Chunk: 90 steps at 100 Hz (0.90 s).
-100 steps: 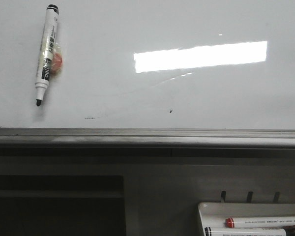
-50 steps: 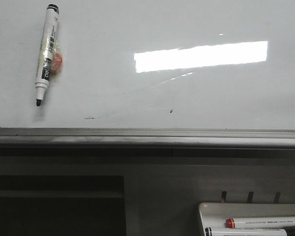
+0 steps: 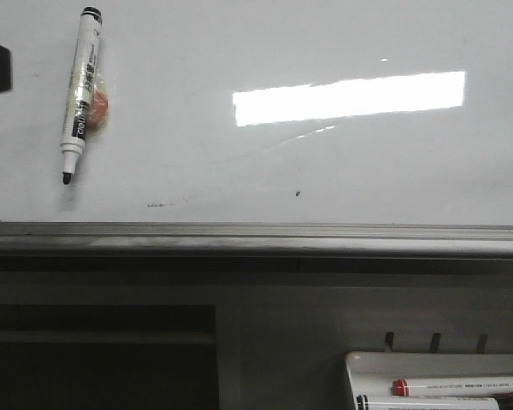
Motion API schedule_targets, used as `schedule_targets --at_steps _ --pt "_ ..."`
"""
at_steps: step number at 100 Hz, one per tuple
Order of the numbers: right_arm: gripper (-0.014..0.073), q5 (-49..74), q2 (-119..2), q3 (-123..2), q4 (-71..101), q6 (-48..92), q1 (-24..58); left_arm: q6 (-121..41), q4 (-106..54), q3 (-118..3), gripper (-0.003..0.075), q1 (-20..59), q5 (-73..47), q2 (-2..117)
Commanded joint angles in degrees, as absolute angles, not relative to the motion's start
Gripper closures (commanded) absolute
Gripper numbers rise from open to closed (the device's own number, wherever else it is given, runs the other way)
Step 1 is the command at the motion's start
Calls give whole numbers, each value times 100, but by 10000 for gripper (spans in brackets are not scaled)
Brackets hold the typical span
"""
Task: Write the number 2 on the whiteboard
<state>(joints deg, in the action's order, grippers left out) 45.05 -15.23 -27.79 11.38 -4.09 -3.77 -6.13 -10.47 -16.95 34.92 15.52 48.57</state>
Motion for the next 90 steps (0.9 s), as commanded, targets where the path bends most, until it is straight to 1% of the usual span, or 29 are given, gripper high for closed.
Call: schedule_targets --at_steps 1,8,18,30,56,60,67,71,73,74,77,79,81,84,86,90 --pt "645 4024 -1618 -2975 1221 -415 -381 -578 -1157 -1887 260 3689 2553 5326" --pt "645 3940 -1618 -2975 1221 -415 -381 -517 -1173 -1914 260 3739 3082 5772" --pt "645 3826 -1618 -2975 1221 -415 -381 -87 -1187 -2073 260 3739 3126 6261" --pt "645 3759 -1618 -2975 1221 -415 -381 0 -1232 -2321 265 3739 3134 6615" --pt "645 3578 -1618 -2975 1221 -415 -381 74 -1572 -2590 343 3739 2707 6882" --pt "645 3578 -1618 -2975 1221 -415 -381 74 -1718 -2590 366 3739 2566 6882" --pt "645 3578 -1618 -2975 1221 -415 -381 74 -1822 -2590 438 3739 2323 6882" --pt "645 3578 -1618 -2975 1221 -415 -381 74 -1822 -2590 500 3739 2253 6882" --pt "645 3578 -1618 -2975 1221 -415 -381 74 -1822 -2590 545 3739 2253 6882" --pt "645 3578 -1618 -2975 1221 -415 -381 74 -1822 -2590 545 3739 2253 6882" --pt "645 3578 -1618 -2975 1221 -415 -381 63 -1799 -2590 603 3739 2294 6882" --pt "645 3578 -1618 -2975 1221 -415 -381 63 -1769 -2590 626 3739 2318 6882" --pt "645 3578 -1618 -2975 1221 -415 -381 63 -1723 -2590 675 3739 2382 6882" --pt "645 3578 -1618 -2975 1221 -415 -381 63 -1676 -2590 722 3739 2408 6882" --pt "645 3567 -1618 -2975 1221 -415 -381 63 -1634 -2590 744 3739 2443 6882" --pt "645 3571 -1618 -2975 1221 -415 -381 63 -1555 -2590 741 3739 2470 6882"
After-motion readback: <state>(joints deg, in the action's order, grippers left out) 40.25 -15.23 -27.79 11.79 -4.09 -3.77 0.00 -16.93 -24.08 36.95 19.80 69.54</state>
